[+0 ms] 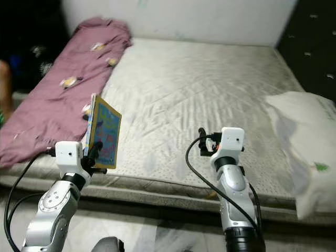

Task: Clean up the room

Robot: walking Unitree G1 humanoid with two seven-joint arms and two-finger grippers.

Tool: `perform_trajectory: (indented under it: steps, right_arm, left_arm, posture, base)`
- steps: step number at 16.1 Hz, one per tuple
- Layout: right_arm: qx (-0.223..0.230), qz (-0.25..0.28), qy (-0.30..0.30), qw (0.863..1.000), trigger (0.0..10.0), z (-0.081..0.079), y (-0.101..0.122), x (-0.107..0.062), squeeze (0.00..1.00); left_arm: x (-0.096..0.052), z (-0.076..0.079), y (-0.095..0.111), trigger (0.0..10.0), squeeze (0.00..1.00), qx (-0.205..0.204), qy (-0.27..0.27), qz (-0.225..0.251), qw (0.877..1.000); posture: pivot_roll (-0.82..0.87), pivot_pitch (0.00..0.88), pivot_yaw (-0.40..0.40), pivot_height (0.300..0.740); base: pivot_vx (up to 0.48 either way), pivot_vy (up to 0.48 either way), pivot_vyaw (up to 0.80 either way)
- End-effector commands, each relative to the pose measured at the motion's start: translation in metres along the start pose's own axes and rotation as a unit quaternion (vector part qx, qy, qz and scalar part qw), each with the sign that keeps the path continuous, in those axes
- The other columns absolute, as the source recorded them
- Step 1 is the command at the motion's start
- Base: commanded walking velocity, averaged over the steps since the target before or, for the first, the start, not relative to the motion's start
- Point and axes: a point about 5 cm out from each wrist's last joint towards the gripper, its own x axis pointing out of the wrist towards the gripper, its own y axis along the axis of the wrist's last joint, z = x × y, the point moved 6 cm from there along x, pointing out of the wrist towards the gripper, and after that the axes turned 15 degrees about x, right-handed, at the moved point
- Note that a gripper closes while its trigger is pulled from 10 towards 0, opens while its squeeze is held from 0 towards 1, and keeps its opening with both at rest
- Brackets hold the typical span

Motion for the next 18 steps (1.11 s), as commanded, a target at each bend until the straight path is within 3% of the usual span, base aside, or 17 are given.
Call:
perform_trajectory:
  steps: [1,15,18]
  right_arm:
    - [0.001,0.005,0.004,1.0,10.0,-0.0035,0.0025,0.0017,0.0]
    - [0.0,-0.001,0.002,1.0,10.0,-0.0008,0.0009,0.0005,0.0]
    - [0.0,-0.002,0.002,1.0,10.0,-0.0004,0.0007,0.0001,0.0]
  left_arm:
    - [0.001,-0.0054,0.0133,10.0,0.0,0.009,0.005,0.027,1.0]
    - [-0.0005,-0.0014,0.0109,10.0,0.0,0.001,-0.001,0.024,1.0]
    - [-0.001,-0.0007,0.0149,10.0,0.0,-0.006,-0.008,0.038,0.999]
  posture:
    - [0.0,0.0,-0.015,0.74]
    - [0.0,0.004,-0.023,0.74]
    - [0.0,0.01,-0.023,0.74]
  base:
    - [0.0,0.0,0.68]
    - [0.0,-0.272,0.0]
    - [0.0,0.0,0.0]
